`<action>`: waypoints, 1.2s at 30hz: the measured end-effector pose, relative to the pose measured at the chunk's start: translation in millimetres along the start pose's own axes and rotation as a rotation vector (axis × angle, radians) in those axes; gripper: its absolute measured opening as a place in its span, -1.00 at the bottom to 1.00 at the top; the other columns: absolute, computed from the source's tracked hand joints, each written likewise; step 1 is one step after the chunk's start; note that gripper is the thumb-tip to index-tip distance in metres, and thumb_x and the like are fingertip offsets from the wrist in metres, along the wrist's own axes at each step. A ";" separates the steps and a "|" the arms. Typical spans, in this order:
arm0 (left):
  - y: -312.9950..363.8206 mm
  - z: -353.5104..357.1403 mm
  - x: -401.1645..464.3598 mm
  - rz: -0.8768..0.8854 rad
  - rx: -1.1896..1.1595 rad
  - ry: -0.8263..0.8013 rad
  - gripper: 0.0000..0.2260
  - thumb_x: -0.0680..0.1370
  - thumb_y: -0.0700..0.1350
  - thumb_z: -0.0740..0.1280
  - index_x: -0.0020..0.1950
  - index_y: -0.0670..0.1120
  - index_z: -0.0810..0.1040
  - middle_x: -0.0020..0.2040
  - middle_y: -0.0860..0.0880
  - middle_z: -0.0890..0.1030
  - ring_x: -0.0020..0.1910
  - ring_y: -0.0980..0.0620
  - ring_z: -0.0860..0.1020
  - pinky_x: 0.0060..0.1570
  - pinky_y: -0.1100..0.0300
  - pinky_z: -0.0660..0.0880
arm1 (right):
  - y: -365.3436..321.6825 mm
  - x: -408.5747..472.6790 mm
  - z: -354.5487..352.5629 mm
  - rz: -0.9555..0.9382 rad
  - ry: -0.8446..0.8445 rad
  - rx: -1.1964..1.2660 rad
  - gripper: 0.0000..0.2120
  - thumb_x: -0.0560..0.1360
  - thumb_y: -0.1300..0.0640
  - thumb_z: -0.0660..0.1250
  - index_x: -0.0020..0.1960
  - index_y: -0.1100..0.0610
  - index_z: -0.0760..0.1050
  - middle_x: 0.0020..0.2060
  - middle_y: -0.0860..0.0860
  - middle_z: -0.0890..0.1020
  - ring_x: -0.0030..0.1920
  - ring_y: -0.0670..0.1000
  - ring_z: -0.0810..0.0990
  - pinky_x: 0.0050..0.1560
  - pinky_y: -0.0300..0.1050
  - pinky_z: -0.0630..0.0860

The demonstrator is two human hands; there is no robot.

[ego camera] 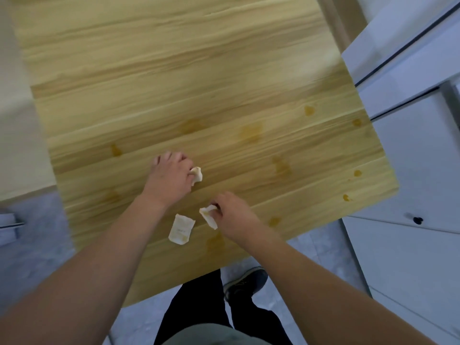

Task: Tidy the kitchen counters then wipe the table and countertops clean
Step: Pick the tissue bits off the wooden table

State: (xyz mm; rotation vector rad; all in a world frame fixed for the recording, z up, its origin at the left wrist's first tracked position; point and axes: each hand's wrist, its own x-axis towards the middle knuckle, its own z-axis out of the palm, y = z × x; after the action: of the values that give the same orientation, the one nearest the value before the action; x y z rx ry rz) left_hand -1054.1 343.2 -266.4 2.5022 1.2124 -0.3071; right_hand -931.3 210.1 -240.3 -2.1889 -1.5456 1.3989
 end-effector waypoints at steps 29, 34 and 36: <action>-21.2 -4.1 -6.3 -0.138 0.039 -0.008 -0.83 0.57 0.03 0.24 0.04 -0.04 0.50 0.03 0.00 0.58 0.12 -0.09 0.41 0.11 -0.01 0.18 | -21.1 12.6 34.5 -0.031 -0.053 -0.095 -0.74 0.54 0.23 0.24 0.22 0.15 0.46 0.12 0.09 0.49 0.12 0.10 0.46 0.10 -0.06 0.41; 22.8 -13.5 -0.1 -0.069 -0.147 0.000 -0.80 0.60 -0.03 0.26 0.17 -0.08 0.47 0.03 -0.07 0.60 0.07 -0.15 0.50 0.04 0.01 0.32 | 7.5 -18.5 4.5 0.175 0.136 0.126 -0.93 0.56 0.22 0.21 0.04 0.17 0.40 -0.03 0.04 0.43 -0.08 0.05 0.43 -0.12 -0.10 0.34; 53.3 -20.5 2.8 0.005 -0.195 -0.001 -0.83 0.60 -0.09 0.26 0.16 -0.08 0.50 -0.07 -0.01 0.58 0.05 -0.14 0.50 -0.06 0.08 0.29 | 22.4 -39.4 -8.1 0.248 0.232 0.213 -0.92 0.56 0.23 0.21 0.04 0.20 0.40 -0.09 0.05 0.48 -0.11 0.07 0.46 -0.16 -0.07 0.39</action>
State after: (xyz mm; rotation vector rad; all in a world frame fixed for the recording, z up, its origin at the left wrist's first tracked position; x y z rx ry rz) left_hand -1009.3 322.6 -237.3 2.3371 1.1757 -0.1789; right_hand -912.2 171.5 -224.2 -2.3691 -1.0288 1.2467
